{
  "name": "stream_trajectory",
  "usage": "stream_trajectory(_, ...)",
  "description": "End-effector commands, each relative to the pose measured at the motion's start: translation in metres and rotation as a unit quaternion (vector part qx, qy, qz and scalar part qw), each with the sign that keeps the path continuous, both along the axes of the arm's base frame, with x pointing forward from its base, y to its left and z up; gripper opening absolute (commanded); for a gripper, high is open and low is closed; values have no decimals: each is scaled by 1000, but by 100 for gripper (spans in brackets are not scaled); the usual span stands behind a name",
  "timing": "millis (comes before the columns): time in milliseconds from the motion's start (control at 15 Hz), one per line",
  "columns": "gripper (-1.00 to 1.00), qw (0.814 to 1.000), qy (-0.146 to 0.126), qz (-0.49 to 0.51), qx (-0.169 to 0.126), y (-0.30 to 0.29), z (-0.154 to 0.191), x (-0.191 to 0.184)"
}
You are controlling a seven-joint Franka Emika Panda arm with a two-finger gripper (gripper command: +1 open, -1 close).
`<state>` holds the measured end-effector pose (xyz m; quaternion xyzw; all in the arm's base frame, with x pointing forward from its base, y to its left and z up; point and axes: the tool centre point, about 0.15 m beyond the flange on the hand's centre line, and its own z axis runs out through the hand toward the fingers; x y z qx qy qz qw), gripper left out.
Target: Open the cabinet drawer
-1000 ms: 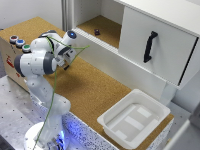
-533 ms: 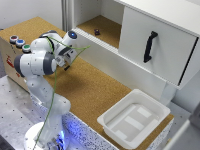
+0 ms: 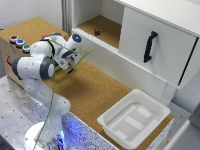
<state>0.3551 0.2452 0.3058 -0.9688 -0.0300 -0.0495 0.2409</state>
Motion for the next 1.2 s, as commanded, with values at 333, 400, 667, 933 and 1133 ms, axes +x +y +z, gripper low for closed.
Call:
stream_trajectory(333,-100,1000,0,-8,1,-92,-17,28)
stream_trajectory(400,-100,1000,0,-9,1,-98,-16,28)
stream_trajectory(667,-100,1000,1,-22,-2,-116,-16,26)
stream_trajectory(933,100,999,3,-27,-31,-126,-9,25)
stream_trajectory(1133,100,996,-10,-19,-85,-122,12,22)
